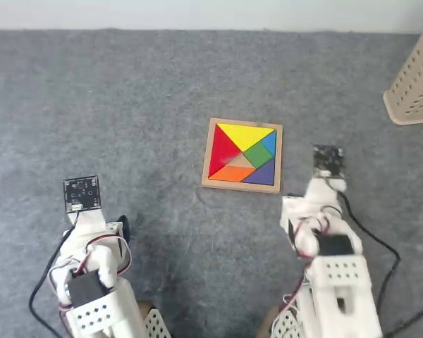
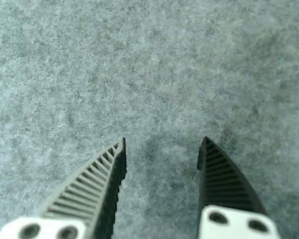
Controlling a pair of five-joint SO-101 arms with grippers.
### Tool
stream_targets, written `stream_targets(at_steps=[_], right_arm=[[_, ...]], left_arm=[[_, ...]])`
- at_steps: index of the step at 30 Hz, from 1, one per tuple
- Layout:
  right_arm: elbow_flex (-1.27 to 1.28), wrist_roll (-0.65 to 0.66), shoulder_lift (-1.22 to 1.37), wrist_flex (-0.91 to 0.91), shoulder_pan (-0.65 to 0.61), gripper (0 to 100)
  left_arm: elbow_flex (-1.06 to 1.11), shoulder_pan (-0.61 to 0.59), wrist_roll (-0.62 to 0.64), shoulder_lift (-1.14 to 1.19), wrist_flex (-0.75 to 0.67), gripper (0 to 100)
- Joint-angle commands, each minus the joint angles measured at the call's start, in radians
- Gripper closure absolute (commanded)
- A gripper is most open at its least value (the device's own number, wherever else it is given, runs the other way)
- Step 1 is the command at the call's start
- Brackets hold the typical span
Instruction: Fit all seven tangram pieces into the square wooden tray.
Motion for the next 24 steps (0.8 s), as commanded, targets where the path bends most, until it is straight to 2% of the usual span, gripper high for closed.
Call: stream_targets(at_steps=[1, 6, 12, 24], right_arm=[[0.071, 0.117, -0.191, -0.013, 0.082, 99.3], [0.21, 0.173, -0.426, 0.033, 0.16, 99.3], [0.247, 0.173, -0.72, 0.285, 0.165, 99.3], [0.253, 0.173, -0.691, 0.334, 0.166, 99.3]], left_arm=[[-0.019, 0.0, 0.009, -0.012, 0.003, 77], [-0.019, 0.0, 0.009, -0.012, 0.003, 77], [-0.019, 0.0, 0.009, -0.012, 0.003, 77], [-0.019, 0.0, 0.009, -0.012, 0.003, 77]])
